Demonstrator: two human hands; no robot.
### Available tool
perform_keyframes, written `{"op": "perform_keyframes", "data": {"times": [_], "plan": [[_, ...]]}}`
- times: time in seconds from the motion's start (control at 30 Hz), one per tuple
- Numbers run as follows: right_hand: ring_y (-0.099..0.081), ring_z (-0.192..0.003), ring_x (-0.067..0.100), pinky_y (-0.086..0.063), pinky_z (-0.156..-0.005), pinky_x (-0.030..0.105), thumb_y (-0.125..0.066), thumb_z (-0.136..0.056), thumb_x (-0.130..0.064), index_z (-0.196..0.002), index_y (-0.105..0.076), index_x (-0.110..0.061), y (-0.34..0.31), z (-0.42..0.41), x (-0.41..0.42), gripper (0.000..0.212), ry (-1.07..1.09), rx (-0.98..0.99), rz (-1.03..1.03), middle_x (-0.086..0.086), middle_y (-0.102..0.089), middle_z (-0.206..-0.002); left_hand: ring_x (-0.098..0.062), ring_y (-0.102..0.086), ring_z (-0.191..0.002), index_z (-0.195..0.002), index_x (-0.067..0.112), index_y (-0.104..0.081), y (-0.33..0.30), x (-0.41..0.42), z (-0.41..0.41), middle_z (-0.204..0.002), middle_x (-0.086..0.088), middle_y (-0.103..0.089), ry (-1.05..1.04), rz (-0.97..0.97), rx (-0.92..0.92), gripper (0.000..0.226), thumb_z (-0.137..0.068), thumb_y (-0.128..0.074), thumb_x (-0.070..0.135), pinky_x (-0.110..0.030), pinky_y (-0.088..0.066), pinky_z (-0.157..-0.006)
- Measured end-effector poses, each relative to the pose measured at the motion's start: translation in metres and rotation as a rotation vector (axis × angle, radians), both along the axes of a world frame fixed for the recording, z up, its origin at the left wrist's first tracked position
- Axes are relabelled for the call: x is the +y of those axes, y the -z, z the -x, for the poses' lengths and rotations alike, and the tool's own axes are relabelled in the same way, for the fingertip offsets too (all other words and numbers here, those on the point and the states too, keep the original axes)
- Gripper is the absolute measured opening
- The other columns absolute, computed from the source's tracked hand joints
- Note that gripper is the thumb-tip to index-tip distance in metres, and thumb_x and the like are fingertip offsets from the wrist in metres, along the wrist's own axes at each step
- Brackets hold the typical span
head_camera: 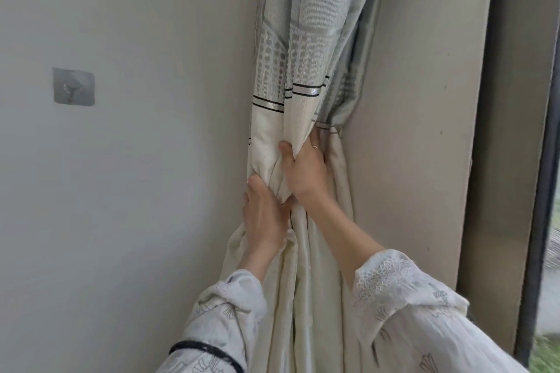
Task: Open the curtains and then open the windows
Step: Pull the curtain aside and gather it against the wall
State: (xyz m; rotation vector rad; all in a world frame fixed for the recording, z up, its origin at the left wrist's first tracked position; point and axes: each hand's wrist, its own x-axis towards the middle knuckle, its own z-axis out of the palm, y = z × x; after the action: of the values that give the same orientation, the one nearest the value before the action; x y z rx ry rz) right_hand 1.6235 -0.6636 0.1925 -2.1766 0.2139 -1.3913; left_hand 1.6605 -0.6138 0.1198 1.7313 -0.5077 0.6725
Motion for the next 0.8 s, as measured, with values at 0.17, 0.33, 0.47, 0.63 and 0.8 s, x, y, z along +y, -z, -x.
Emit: {"op": "perform_keyframes", "data": {"times": [0.17, 0.33, 0.47, 0.63, 0.8], "plan": [[-0.03, -0.142, 0.025, -0.037, -0.107, 0.045, -0.047, -0.096, -0.03, -0.15, -0.017, -0.011, 0.007, -0.005, -0.003, 0.065, 0.001, -0.001, 0.026, 0.005, -0.027, -0.156, -0.037, -0.042, -0.112, -0.123, 0.001, -0.031, 0.007, -0.002, -0.004, -0.123, -0.019, -0.047, 0.018, -0.017, 0.009, 0.066, -0.077, -0.065, 0.034, -0.043, -0.038, -0.093], [-0.029, -0.142, 0.026, -0.032, -0.11, 0.047, -0.046, -0.097, -0.029, -0.149, -0.018, -0.009, 0.009, 0.003, 0.001, 0.063, -0.017, 0.046, 0.046, 0.005, -0.026, -0.157, -0.037, -0.041, -0.115, -0.127, 0.002, -0.028, 0.009, 0.005, 0.002, -0.127, -0.018, -0.045, 0.046, -0.04, 0.04, 0.07, -0.078, -0.065, 0.035, -0.044, -0.036, -0.096], [-0.025, -0.143, 0.024, -0.026, -0.113, 0.047, -0.044, -0.097, -0.029, -0.149, -0.017, -0.006, 0.01, 0.015, 0.005, 0.062, -0.014, 0.076, 0.071, 0.006, -0.021, -0.157, -0.037, -0.041, -0.115, -0.124, 0.001, -0.029, 0.009, 0.013, 0.013, -0.126, -0.018, -0.046, 0.057, -0.068, 0.061, 0.067, -0.078, -0.065, 0.035, -0.043, -0.036, -0.093], [-0.023, -0.144, 0.022, -0.027, -0.112, 0.049, -0.044, -0.097, -0.028, -0.148, -0.017, -0.006, 0.014, 0.044, 0.015, 0.063, -0.037, 0.097, 0.052, 0.006, -0.019, -0.158, -0.038, -0.042, -0.115, -0.121, 0.002, -0.03, 0.012, 0.027, 0.041, -0.126, -0.017, -0.046, 0.085, -0.107, 0.076, 0.065, -0.078, -0.065, 0.036, -0.046, -0.038, -0.094], [-0.022, -0.144, 0.022, -0.031, -0.11, 0.05, -0.047, -0.095, -0.029, -0.147, -0.019, -0.008, 0.023, 0.079, 0.03, 0.063, -0.02, 0.075, 0.057, 0.005, -0.02, -0.158, -0.038, -0.048, -0.111, -0.115, 0.0, -0.032, 0.018, 0.051, 0.075, -0.12, -0.019, -0.05, 0.105, -0.15, 0.077, 0.067, -0.074, -0.069, 0.039, -0.05, -0.042, -0.089]]}}
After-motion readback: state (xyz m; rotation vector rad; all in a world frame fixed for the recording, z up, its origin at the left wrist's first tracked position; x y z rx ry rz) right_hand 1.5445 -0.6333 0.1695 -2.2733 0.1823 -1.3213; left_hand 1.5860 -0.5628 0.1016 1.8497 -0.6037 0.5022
